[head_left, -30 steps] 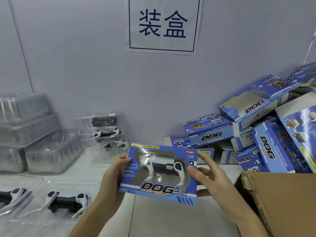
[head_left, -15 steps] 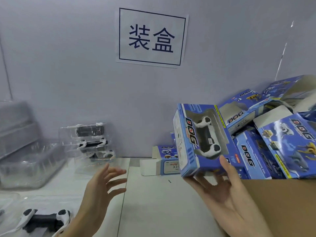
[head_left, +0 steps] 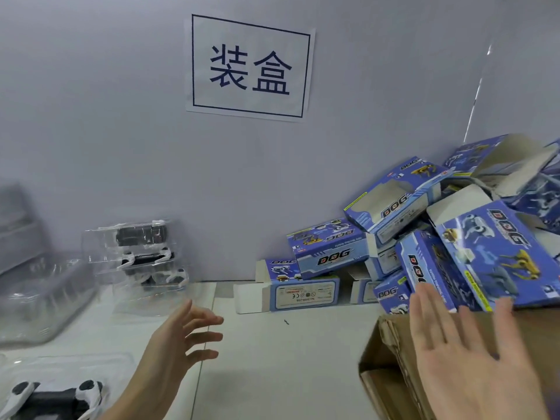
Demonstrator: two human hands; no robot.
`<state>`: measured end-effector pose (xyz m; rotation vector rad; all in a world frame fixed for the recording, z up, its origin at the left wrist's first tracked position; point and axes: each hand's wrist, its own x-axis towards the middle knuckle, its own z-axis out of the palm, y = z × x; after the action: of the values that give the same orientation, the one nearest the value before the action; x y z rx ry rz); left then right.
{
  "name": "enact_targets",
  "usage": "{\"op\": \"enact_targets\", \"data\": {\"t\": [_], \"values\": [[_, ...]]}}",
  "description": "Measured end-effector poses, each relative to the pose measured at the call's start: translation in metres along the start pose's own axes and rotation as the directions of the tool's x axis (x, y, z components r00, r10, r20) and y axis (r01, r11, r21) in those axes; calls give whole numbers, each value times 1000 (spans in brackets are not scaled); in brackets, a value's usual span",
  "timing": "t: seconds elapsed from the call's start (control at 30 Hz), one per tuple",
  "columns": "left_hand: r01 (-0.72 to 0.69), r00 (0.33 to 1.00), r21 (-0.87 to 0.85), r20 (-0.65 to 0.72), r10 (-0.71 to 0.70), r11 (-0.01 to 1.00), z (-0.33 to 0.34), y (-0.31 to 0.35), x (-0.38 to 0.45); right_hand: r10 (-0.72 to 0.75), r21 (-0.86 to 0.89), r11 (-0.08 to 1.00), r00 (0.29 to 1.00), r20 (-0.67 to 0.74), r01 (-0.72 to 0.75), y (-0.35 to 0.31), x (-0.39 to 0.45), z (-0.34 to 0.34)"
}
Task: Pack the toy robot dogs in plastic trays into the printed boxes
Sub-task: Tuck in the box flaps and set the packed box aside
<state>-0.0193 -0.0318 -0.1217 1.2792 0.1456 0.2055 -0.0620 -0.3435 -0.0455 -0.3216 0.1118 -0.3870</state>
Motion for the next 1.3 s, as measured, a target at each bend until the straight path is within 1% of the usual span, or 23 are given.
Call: {"op": "enact_targets", "data": {"t": [0.03,0.07,0.13,0.2,0.27,0.33,0.43,0.47,0.5,0.57,0.6,0.67,0.7,0.77,0.87,0.93,1.0,1.07,1.13,1.23,1.3], "values": [[4,1000,-1,3,-4,1000,0,0,1,46,-30,998,999,-12,-46,-8,5,4],[7,1000,-5,3,-7,1000,-1,0,1,50,-45,998,999,-20,-50,-4,4,4],[7,1000,-7,4,-7,1000,-2,1,2,89,-133,987,996,3,-88,-3,12,5],[5,1000,1,5,-5,1000,-3,2,2,150,-242,959,989,3,-145,-3,20,2],[5,1000,23,11,-5,1000,-5,2,3,215,-410,891,977,6,-194,4,25,0],[16,1000,75,21,-18,997,-7,-1,5,188,-604,781,982,-14,-158,12,32,-3],[35,998,182,43,-44,983,-8,-7,5,156,-859,511,983,102,8,36,39,1],[43,997,200,50,-54,979,-7,-9,5,157,-903,424,976,151,72,48,45,3],[50,997,213,51,-62,976,-7,-10,4,174,-927,359,969,175,104,63,51,9],[58,996,238,46,-71,970,-4,-11,3,213,-952,291,964,156,90,93,67,23],[60,996,251,44,-73,966,-3,-12,3,234,-957,284,965,122,52,108,77,30],[60,997,276,39,-74,959,0,-11,2,251,-947,317,968,30,-53,133,103,41],[62,997,284,34,-75,957,1,-10,1,236,-932,348,972,-20,-104,143,117,44],[72,997,287,18,-80,955,3,-8,0,159,-889,425,981,-114,-172,153,146,47],[82,996,277,-2,-85,957,3,-5,1,0,-864,474,981,-193,-170,152,182,44],[91,996,276,-4,-93,957,3,-5,3,-49,-849,500,973,-224,-170,149,199,41],[99,995,280,0,-103,955,3,-6,4,-60,-841,502,962,-265,-200,149,209,38],[105,994,284,6,-112,953,3,-8,4,-12,-829,499,955,-298,-252,150,212,36],[107,994,278,4,-112,955,2,-8,4,77,-802,518,950,-303,-298,153,211,37],[103,994,265,-2,-106,959,0,-8,5,228,-728,595,940,-253,-340,154,197,43],[106,994,254,-19,-105,961,0,-7,4,335,-674,635,920,-202,-379,151,177,48]]}}
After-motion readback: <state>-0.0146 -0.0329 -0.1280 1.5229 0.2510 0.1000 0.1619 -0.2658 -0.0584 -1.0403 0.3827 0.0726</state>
